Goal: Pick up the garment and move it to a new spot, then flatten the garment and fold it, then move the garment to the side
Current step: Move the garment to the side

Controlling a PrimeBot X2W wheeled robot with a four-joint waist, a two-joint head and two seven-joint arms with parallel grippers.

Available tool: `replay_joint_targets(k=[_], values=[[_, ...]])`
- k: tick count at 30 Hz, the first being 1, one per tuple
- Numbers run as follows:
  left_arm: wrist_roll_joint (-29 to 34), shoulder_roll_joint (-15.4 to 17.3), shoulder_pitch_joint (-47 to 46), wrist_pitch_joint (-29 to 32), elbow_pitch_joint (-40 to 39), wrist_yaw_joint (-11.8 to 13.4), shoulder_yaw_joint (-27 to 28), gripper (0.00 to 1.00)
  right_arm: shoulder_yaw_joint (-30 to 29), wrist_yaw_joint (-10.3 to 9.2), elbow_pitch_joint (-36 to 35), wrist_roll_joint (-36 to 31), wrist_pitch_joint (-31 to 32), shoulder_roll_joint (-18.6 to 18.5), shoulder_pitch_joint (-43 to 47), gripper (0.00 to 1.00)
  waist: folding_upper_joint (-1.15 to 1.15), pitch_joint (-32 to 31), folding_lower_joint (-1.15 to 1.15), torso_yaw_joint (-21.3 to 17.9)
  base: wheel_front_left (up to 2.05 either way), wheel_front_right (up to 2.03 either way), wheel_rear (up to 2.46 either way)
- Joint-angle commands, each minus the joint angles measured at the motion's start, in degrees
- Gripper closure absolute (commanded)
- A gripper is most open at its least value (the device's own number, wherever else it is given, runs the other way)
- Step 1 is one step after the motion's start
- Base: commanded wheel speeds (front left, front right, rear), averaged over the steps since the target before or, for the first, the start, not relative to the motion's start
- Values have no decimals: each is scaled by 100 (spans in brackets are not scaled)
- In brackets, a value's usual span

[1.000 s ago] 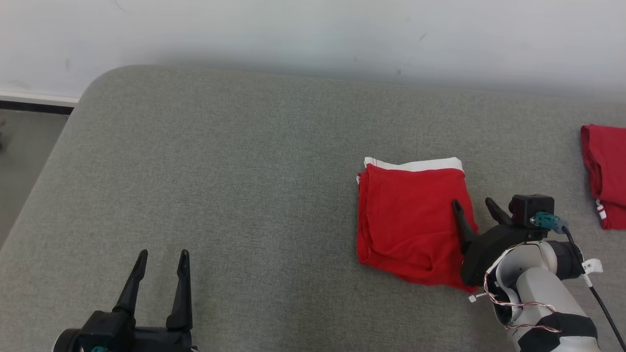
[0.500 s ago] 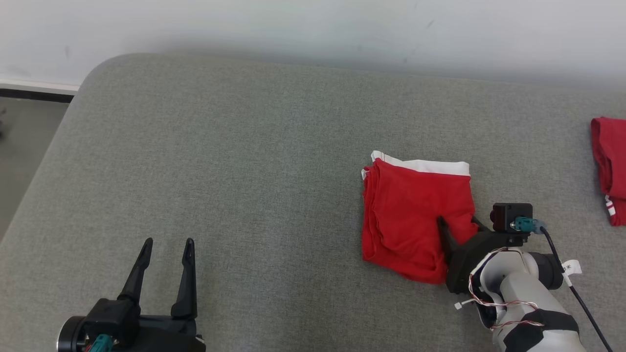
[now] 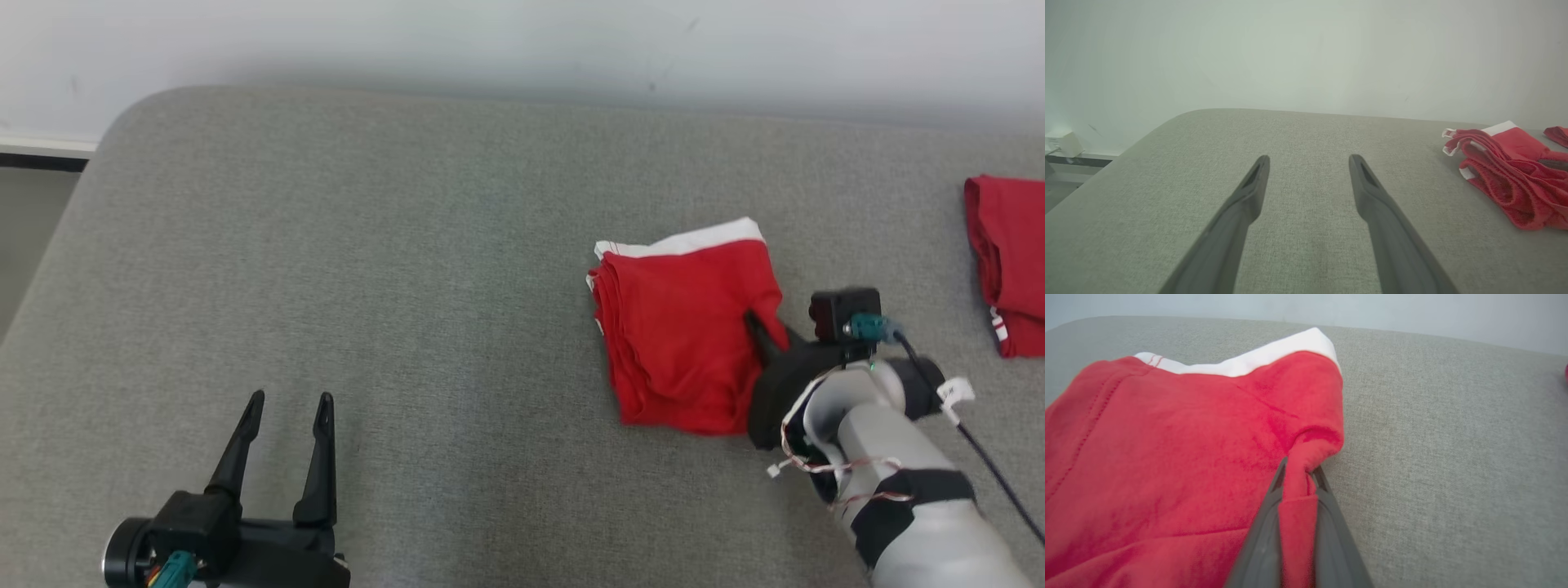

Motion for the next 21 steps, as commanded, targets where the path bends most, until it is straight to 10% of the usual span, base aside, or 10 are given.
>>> replay_joint_targets(k=[1,21], values=[[-47,24,-105,-16,-25,7,-27,0,128,-15,-56,-36,39,-118,-131,100,0,139,0,-102,0,0,0],[55,388,-554,-17,-477,10,50,0,1634,-15,-945,691,531,-1796,-1780,100,0,1497,0,-1555,0,0,0]])
